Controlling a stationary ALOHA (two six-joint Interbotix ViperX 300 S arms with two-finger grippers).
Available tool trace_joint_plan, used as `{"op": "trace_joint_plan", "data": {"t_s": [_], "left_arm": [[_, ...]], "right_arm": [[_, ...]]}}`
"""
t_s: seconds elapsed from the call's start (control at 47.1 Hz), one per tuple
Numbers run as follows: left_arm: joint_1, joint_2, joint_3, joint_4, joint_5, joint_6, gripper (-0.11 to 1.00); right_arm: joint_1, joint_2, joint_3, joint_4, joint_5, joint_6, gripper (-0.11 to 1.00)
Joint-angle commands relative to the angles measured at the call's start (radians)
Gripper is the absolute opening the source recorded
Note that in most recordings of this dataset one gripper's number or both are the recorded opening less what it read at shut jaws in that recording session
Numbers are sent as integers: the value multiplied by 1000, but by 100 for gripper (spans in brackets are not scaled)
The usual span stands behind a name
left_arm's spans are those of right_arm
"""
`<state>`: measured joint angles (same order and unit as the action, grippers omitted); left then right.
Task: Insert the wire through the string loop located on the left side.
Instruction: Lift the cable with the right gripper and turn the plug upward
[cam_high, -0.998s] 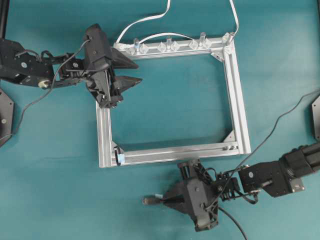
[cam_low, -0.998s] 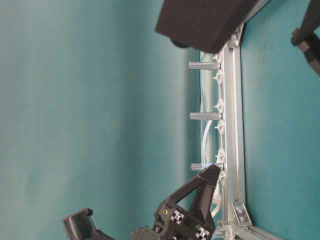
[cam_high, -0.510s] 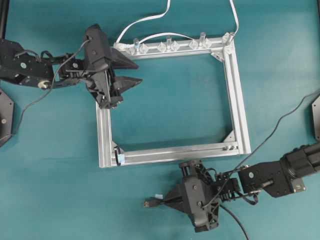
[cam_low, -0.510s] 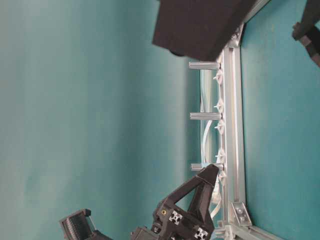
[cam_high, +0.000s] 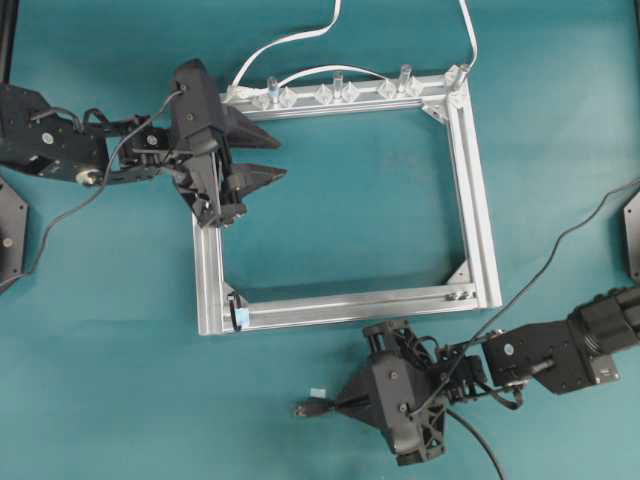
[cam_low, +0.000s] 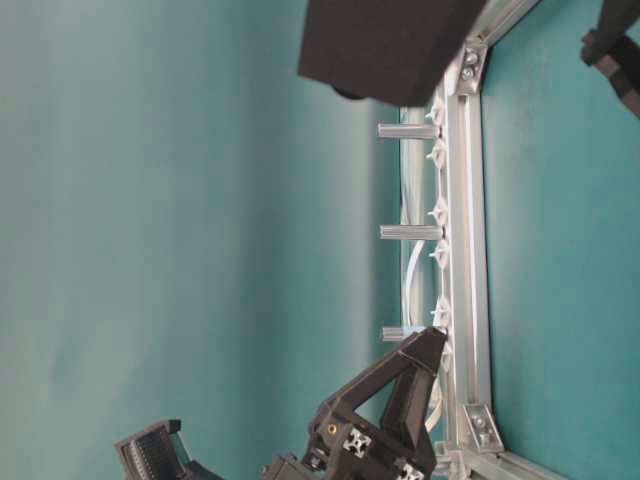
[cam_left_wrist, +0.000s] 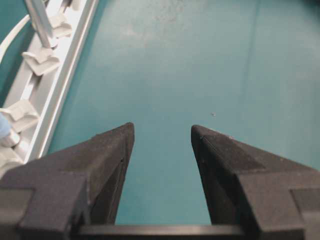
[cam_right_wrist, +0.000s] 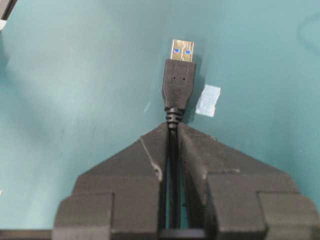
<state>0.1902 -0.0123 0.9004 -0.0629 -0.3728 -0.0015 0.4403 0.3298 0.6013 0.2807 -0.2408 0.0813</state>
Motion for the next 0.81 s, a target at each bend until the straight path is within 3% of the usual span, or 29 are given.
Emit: {"op": "trace_joint_plan", "data": {"t_s": [0.0,0.191,0.786], "left_arm": [[-11,-23,-11,5,-5,5,53],[-18,-25,-8,5,-5,3,53],[-31,-25,-8,5,2,5,52]], "right_arm": [[6,-51,-5,0,-3,-3,10],[-20,-109,-3,-15,2,-11,10],[-140,-264,17,-143,117,-11,10]]}}
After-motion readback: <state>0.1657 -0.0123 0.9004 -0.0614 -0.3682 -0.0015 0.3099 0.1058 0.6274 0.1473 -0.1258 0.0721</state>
